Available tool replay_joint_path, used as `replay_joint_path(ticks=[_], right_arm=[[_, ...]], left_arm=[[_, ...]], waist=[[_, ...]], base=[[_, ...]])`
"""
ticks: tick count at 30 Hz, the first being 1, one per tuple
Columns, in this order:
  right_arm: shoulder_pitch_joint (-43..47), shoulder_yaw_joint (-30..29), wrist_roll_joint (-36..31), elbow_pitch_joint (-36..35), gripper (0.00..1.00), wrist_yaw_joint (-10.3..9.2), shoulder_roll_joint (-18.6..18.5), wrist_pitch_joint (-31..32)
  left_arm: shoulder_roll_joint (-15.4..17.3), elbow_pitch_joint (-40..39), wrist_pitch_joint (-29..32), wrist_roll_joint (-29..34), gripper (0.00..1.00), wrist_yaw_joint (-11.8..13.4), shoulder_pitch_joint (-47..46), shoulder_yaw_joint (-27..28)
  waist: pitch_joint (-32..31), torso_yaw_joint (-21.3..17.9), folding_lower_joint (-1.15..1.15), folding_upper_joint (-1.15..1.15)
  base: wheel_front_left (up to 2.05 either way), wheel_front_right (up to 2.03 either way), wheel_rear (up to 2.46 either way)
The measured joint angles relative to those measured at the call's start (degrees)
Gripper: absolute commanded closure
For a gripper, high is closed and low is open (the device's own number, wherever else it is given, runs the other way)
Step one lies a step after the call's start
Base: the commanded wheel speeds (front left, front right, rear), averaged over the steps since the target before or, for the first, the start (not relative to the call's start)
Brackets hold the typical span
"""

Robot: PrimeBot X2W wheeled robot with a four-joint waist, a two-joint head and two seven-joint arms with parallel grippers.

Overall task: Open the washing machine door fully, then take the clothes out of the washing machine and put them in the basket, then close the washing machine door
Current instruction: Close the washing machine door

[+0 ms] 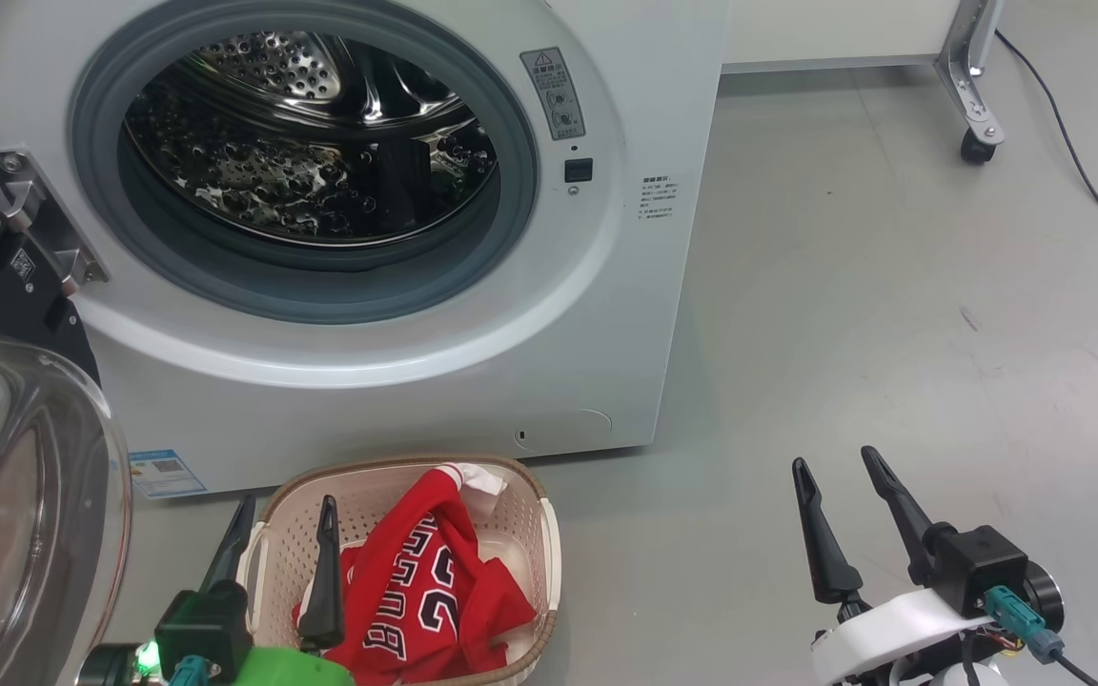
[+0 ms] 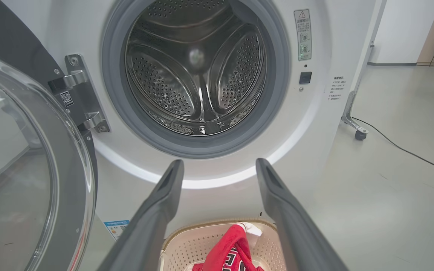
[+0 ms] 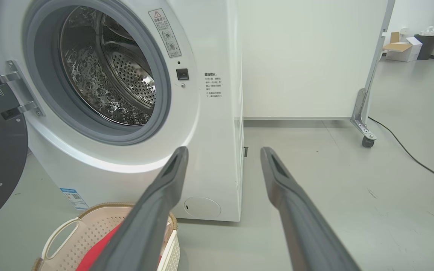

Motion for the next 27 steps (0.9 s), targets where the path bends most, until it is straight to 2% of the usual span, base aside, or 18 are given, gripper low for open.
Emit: replay_joint_path(ticks=[27], right_arm=[[-0.01, -0.02, 0.00, 0.09, 0.00, -0.07, 0.02, 0.00]], left_arm=[[0.01, -1.30, 1.07, 1.03, 0.00, 0.23, 0.56, -0.18]], waist=[[-0.51, -0.01, 0.00, 0.00]], base=[[-0.74, 0.74, 0.00]])
